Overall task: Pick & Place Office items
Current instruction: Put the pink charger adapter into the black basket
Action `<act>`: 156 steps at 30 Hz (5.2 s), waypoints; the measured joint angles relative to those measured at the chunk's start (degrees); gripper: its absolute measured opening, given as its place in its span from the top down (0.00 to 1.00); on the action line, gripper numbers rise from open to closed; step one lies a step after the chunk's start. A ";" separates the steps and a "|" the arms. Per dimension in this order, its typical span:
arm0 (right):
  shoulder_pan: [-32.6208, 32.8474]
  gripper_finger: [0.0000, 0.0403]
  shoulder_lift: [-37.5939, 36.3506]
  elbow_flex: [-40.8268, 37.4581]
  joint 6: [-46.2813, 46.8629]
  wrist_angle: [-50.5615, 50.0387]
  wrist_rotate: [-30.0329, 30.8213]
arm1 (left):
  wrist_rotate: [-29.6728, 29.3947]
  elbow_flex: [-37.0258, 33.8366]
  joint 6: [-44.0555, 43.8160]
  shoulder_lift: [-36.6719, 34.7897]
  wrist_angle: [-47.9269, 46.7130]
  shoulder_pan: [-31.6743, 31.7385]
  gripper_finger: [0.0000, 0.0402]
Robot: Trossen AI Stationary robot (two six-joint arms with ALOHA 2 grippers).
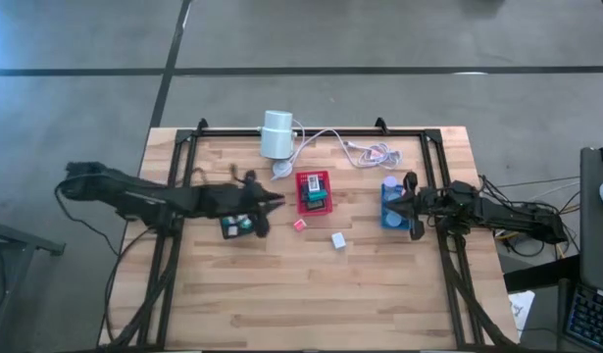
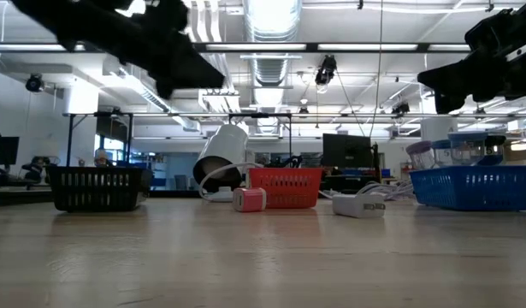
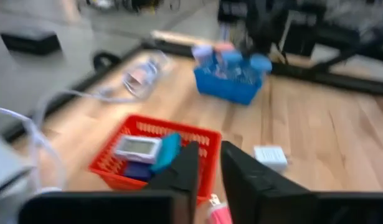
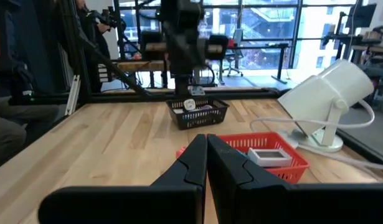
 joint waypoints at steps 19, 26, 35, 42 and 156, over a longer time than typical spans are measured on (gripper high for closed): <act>-0.04 0.98 -0.04 0.00 -2.09 3.04 0.04 | 3.47 19.72 -20.13 29.41 -19.45 -3.45 0.01; -0.04 0.98 0.00 0.00 -1.57 3.95 0.04 | -0.64 20.80 -21.94 31.08 -19.53 -3.48 0.03; -0.02 0.98 0.04 0.00 0.04 3.91 0.04 | -0.62 20.77 -21.97 34.28 -21.46 -3.70 0.03; 0.00 0.98 0.07 0.00 -0.05 3.82 0.04 | -1.29 20.91 -21.58 37.10 -20.48 -3.58 0.03; 0.00 0.98 0.76 0.02 -1.42 1.33 0.07 | 3.47 -25.19 9.10 -67.30 -19.01 -3.08 0.75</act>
